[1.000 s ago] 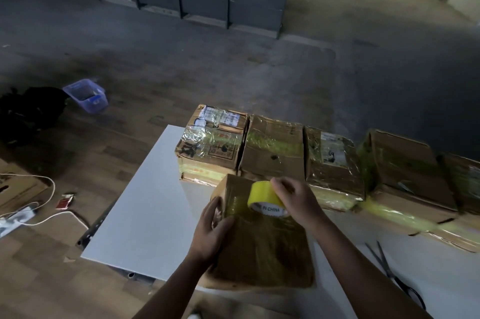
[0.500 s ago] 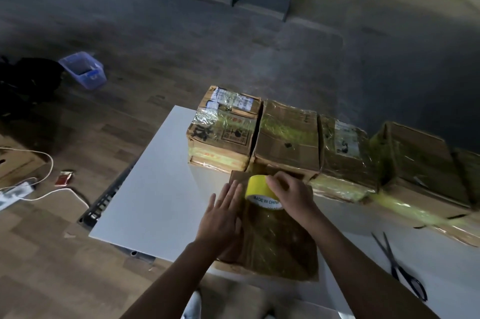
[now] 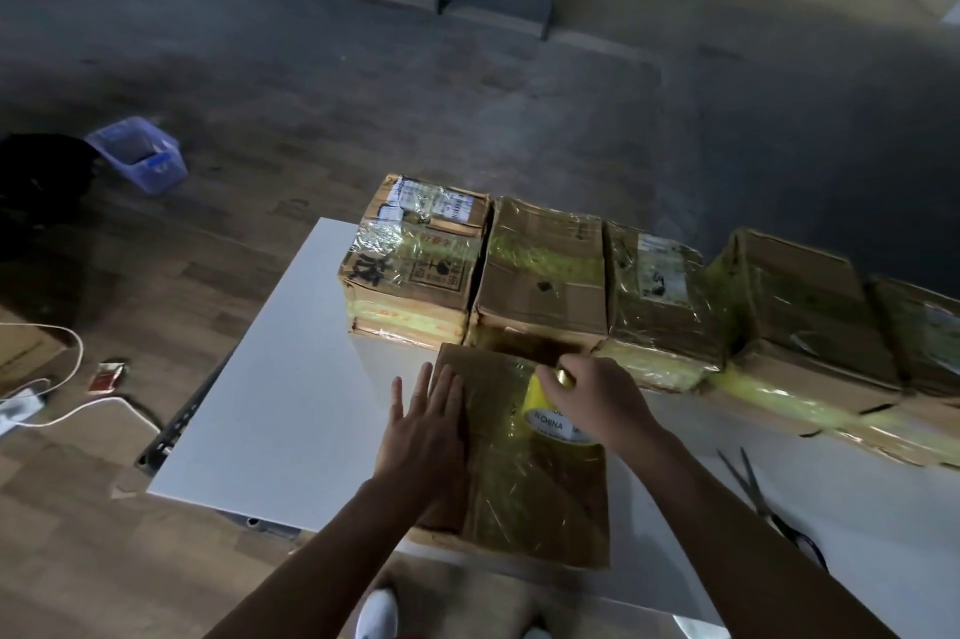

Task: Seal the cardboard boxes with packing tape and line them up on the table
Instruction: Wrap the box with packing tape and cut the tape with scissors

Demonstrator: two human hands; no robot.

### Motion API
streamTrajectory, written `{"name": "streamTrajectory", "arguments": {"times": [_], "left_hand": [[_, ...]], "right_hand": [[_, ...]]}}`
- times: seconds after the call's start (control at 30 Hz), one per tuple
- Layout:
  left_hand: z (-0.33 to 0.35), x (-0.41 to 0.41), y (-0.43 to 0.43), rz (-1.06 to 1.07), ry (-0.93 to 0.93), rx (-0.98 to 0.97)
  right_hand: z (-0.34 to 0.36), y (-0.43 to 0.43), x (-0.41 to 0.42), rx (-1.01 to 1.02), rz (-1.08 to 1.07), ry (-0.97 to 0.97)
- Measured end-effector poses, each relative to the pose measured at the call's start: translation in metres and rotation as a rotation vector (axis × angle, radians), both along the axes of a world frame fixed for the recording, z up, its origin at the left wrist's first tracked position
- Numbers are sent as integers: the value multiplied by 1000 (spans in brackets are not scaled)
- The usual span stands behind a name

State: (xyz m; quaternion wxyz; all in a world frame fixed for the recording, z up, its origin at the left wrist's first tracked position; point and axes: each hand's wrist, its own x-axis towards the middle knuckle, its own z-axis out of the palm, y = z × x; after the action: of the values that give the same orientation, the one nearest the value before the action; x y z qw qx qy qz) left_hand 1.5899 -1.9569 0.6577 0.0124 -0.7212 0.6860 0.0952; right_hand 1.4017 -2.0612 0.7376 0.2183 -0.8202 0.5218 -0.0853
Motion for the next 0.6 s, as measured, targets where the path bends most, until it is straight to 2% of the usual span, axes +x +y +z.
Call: {"name": "streamTrajectory", "arguments": {"times": [0.13,0.27,0.33,0.4,0.53,0.6], "left_hand": [[6,-25,-11,-67,110,-107],[-7,-34,-7,-59,136,-124],[-8,-31,-7,-70,110,-71],[-5,-31,-8,-91,65,-39],[-6,-34,-6,-106,21,-43],[-9,-33,-5,-104,20,-43]], "right_hand": [[-9,2,-4,-36,11,-51],[-18,1,-29,264,-8,-354],[-24,1,-37,342,-61,-469],[-24,-1,-37,280,-30,-433],[-14,-8,-47,-39,65,-183],[-13,-8,-57,-88,56,-106]]}}
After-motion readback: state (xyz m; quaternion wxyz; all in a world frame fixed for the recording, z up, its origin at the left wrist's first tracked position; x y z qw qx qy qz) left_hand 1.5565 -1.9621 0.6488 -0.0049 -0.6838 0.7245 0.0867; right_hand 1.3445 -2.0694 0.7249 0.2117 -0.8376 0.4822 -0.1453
